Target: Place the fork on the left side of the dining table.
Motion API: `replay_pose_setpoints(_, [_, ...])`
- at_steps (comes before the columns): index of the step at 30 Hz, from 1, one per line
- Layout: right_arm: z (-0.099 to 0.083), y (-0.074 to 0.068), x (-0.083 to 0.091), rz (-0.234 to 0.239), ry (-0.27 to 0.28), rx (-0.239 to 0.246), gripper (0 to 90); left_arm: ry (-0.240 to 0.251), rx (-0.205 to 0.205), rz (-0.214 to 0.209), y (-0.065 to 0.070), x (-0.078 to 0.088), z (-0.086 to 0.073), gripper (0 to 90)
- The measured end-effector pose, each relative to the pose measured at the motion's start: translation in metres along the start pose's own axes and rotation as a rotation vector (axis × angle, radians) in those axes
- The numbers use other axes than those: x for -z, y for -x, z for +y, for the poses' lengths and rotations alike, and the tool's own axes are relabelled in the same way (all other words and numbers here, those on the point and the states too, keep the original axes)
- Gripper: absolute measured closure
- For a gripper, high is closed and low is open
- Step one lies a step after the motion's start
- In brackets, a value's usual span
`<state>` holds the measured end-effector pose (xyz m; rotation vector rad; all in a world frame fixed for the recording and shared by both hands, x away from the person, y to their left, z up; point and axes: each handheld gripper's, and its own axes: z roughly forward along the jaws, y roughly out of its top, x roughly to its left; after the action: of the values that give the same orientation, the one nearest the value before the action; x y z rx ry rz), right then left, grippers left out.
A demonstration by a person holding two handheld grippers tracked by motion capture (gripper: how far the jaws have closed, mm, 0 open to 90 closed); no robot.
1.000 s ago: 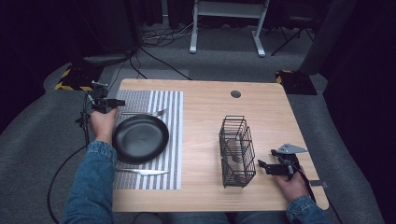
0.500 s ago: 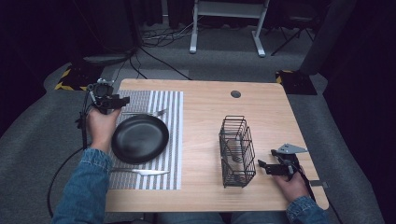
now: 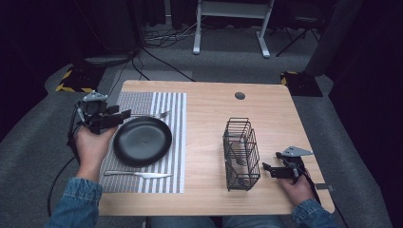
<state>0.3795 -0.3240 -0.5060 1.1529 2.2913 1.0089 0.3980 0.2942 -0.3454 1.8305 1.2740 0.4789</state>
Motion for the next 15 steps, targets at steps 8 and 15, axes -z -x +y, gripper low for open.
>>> replay_pose_setpoints(8, [0.000,0.000,0.000,0.000,0.000,0.000,20.8,0.047,-0.025,-0.043,0.015,0.036,-0.019,43.7])
replay_pose_setpoints(15, [0.000,0.000,0.000,0.000,0.000,0.000,20.8,0.063,-0.075,-0.085,0.028,0.052,-0.038,41.4])
